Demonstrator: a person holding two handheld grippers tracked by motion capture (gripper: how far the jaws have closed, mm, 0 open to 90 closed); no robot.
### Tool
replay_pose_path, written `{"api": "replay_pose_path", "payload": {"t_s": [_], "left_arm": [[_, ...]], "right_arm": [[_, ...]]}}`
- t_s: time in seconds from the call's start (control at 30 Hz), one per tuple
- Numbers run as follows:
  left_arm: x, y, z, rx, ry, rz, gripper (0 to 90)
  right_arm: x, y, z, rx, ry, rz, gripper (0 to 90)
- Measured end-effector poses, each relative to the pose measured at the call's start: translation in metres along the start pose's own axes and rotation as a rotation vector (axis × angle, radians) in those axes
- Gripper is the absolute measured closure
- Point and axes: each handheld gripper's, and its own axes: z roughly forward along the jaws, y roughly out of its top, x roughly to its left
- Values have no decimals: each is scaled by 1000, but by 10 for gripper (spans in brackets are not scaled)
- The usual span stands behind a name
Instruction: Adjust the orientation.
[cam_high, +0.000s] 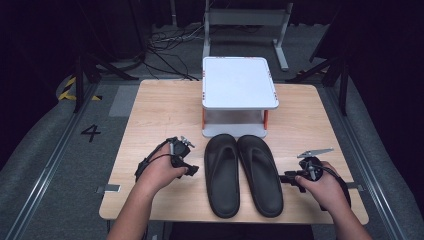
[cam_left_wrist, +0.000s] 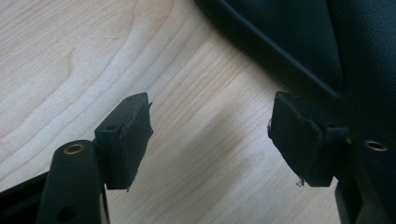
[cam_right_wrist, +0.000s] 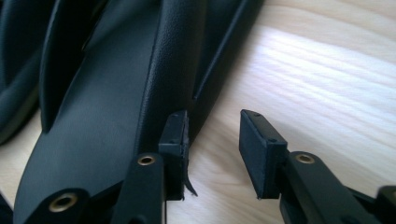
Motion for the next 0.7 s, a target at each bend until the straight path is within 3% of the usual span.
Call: {"api": "replay_pose_path", "payload": {"t_s": [0.3, 0.43, 0.57, 0.7], "left_arm": [[-4, 4, 16, 8, -17, 33, 305], [-6, 6, 16, 13, -11, 49, 313], [-4, 7, 12, -7, -30, 33, 290], [2, 12, -2, -53, -11, 24, 290]], "right_arm": [[16, -1, 10, 18, 90, 10, 628], [20, 0, 11, 13, 79, -6, 611], [19, 0, 6, -25, 67, 2, 553], [20, 3, -5, -85, -3, -38, 502]]}}
